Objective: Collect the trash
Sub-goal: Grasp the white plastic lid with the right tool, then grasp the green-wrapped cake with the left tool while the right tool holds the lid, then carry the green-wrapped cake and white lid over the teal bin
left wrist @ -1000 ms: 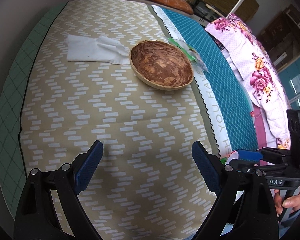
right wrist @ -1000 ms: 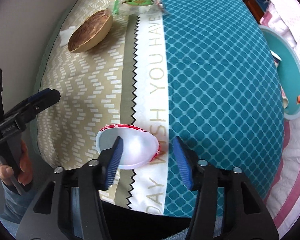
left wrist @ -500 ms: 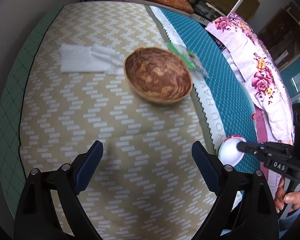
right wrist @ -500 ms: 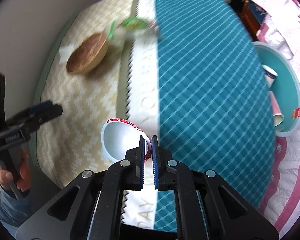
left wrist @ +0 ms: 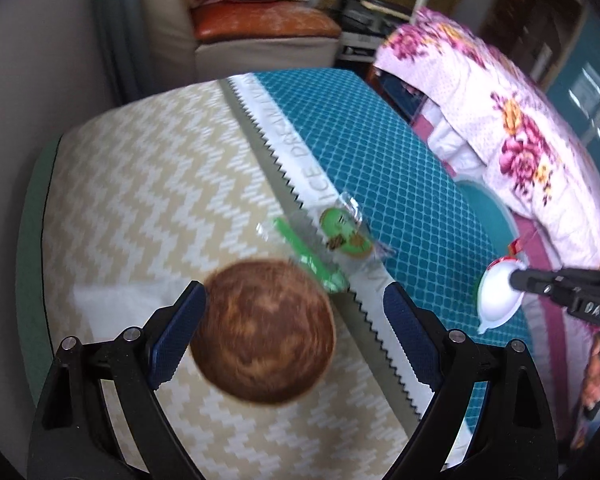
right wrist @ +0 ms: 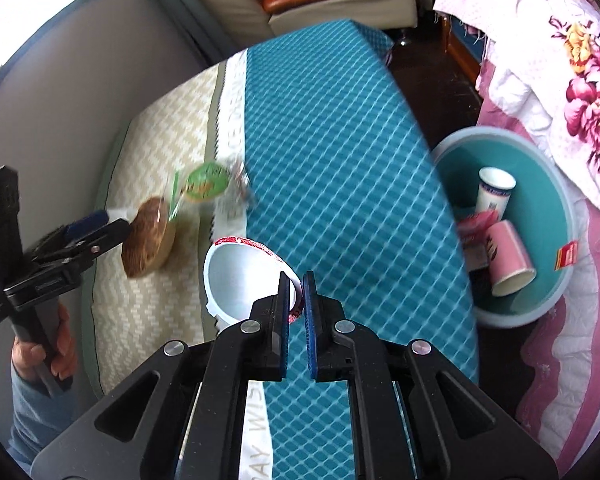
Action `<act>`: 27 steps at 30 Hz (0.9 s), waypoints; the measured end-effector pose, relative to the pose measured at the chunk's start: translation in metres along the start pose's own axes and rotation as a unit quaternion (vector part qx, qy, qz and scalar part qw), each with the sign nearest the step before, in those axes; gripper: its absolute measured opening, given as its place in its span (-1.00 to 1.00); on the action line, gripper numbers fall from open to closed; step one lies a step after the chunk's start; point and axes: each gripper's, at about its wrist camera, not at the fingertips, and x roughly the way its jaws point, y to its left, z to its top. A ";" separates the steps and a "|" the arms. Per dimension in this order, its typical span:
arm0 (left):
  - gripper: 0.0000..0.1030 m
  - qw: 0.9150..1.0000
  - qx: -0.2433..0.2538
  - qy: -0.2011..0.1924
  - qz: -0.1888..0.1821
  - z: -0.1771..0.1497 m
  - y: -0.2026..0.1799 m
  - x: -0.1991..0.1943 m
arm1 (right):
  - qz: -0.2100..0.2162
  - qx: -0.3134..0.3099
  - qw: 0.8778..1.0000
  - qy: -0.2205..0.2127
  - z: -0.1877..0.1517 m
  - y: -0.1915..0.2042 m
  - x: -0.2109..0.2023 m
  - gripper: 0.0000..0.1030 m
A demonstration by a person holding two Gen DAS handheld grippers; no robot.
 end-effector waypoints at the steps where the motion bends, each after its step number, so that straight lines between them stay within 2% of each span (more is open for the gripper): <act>1: 0.76 1.000 0.020 0.005 0.000 0.007 -0.003 0.007 | 0.001 0.000 1.000 -0.001 0.006 -0.003 0.000 -0.87; 3: 0.76 0.997 0.072 0.020 -0.001 0.020 -0.012 0.023 | 0.003 0.002 1.000 -0.003 0.015 -0.005 -0.001 -0.87; 7: 0.76 0.988 0.140 0.058 -0.015 0.036 -0.024 0.053 | 0.011 0.012 1.000 0.000 0.031 -0.008 0.003 -0.87; 14: 0.76 0.974 0.206 0.093 -0.015 0.036 -0.040 0.093 | 0.011 0.021 1.000 0.012 0.046 -0.017 0.016 -0.87; 19: 0.66 0.974 0.206 0.088 -0.013 0.032 -0.050 0.101 | 0.015 0.035 0.999 0.013 0.048 -0.028 0.021 -0.87; 24: 0.45 0.981 0.183 0.070 -0.016 0.027 -0.058 0.089 | 0.019 0.047 0.999 0.010 0.046 -0.039 0.020 -0.87; 27: 0.43 0.985 0.162 0.058 -0.023 0.025 -0.063 0.077 | 0.022 0.056 0.998 0.003 0.044 -0.045 0.016 -0.87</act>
